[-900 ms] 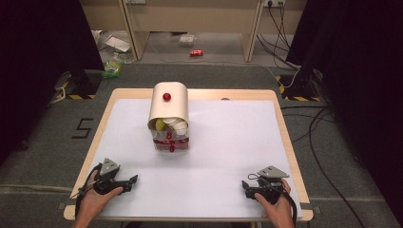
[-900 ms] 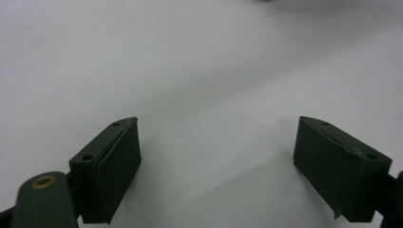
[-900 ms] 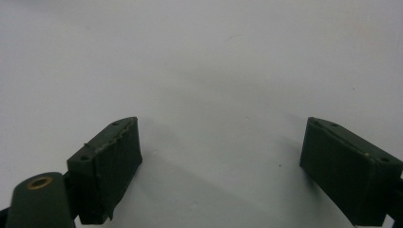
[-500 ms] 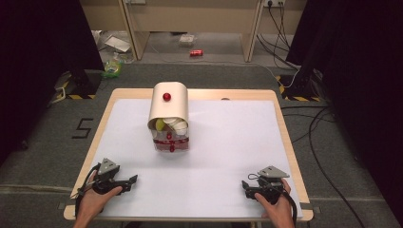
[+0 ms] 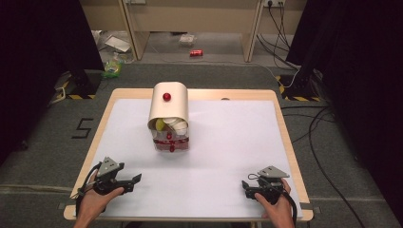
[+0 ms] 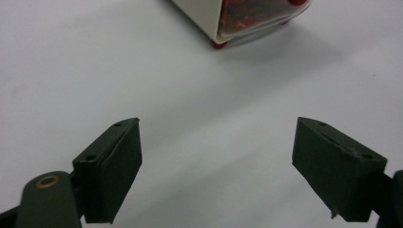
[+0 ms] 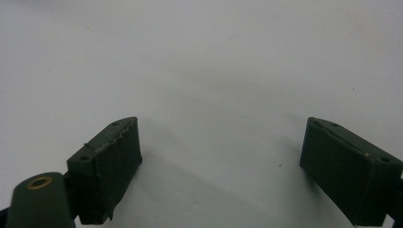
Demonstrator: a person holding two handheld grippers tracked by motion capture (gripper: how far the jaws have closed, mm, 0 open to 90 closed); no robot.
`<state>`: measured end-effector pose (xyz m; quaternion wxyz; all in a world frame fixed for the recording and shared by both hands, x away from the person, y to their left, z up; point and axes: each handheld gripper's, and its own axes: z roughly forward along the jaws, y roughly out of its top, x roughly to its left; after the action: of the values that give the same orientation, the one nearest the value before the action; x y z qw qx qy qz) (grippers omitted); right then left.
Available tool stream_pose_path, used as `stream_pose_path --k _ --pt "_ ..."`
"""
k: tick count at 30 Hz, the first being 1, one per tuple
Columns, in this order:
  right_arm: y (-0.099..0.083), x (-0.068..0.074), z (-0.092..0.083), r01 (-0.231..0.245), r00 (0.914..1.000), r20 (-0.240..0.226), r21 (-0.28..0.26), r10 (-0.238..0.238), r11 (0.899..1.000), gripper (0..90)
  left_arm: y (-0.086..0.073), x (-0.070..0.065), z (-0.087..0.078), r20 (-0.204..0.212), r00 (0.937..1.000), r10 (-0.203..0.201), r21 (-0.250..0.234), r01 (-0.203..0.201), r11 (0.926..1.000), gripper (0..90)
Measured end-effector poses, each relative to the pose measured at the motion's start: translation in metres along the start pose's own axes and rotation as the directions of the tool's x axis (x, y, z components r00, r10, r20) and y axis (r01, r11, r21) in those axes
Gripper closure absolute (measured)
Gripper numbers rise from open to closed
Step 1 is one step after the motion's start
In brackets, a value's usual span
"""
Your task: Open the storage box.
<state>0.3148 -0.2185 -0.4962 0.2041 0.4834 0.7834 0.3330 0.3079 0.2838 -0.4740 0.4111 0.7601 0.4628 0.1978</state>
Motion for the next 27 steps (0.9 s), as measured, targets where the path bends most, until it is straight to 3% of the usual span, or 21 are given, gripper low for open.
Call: stream_pose_path --k 8,27 --pt "0.000 0.000 0.000 0.000 1.0000 0.000 0.000 0.000 1.000 13.7 0.014 -0.013 -0.007 0.033 0.9992 0.023 -0.040 -0.022 0.9989 17.3" --pt "0.000 0.000 0.000 -0.001 1.0000 -0.002 -0.001 0.001 1.000 13.5 0.038 -0.029 -0.012 0.068 0.9952 0.070 -0.083 -0.064 0.9945 18.7"
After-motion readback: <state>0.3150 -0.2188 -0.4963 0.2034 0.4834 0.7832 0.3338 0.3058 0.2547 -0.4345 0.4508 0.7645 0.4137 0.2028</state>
